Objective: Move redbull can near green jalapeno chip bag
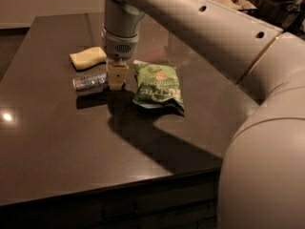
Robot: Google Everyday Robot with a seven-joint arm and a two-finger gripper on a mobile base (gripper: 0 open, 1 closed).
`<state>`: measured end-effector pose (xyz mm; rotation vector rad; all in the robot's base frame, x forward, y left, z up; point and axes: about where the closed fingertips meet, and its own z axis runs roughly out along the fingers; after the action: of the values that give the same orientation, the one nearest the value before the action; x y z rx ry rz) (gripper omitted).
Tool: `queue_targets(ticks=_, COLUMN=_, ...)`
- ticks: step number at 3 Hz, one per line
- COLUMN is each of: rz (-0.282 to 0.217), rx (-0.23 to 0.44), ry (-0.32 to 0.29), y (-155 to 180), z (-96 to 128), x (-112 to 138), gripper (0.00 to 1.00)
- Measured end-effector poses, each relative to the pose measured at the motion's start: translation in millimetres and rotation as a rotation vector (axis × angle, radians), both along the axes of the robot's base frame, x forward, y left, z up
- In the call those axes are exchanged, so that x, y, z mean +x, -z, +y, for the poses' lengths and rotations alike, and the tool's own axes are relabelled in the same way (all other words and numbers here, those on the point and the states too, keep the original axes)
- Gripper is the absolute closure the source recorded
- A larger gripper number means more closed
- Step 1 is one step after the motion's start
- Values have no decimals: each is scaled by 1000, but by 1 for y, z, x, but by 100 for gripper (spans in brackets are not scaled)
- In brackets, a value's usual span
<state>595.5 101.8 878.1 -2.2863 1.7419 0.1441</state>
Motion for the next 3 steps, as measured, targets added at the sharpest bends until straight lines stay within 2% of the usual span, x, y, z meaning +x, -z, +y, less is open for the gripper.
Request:
queue_targets(ticks=1, rz=8, rx=-8, ry=36, y=6, z=-24, x=9, gripper=85)
queue_targets(ticks=2, rz=30, rx=-5, ry=46, y=14, z=-33, x=5, gripper=63)
queue_targets(ticks=3, rz=57, rx=8, ry=25, y=20, z=-27, x=-7, gripper=40)
